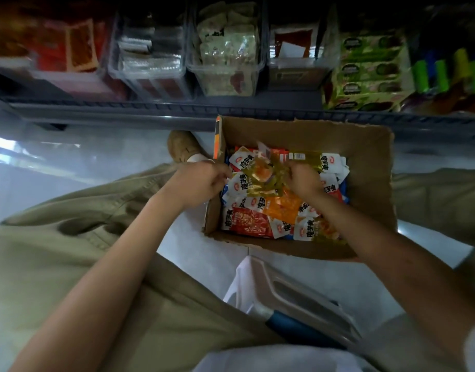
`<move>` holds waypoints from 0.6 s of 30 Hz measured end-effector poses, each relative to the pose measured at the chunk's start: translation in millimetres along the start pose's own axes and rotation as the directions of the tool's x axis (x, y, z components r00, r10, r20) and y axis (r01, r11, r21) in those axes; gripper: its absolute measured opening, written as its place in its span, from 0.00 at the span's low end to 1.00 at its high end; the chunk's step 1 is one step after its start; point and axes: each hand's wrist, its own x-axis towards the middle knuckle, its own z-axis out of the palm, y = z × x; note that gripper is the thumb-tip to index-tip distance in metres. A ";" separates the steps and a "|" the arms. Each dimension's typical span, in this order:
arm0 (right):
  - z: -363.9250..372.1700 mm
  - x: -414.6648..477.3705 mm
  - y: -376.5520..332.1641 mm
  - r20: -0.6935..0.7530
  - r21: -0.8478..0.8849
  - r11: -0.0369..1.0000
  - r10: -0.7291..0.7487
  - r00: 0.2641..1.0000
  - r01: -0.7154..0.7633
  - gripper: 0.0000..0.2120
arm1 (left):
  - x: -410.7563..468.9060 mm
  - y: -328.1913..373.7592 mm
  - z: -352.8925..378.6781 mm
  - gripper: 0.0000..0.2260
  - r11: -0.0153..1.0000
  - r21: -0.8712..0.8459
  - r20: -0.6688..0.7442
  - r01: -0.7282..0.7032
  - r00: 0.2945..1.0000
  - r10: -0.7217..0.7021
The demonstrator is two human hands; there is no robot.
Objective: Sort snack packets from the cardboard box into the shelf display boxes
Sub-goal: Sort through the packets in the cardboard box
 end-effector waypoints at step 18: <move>-7.9 -91.1 -91.1 -0.186 0.592 0.640 -0.483 0.856 0.490 0.15 | 0.5 27.3 6.7 0.06 0.382 -0.877 0.083 0.292 0.875 -0.478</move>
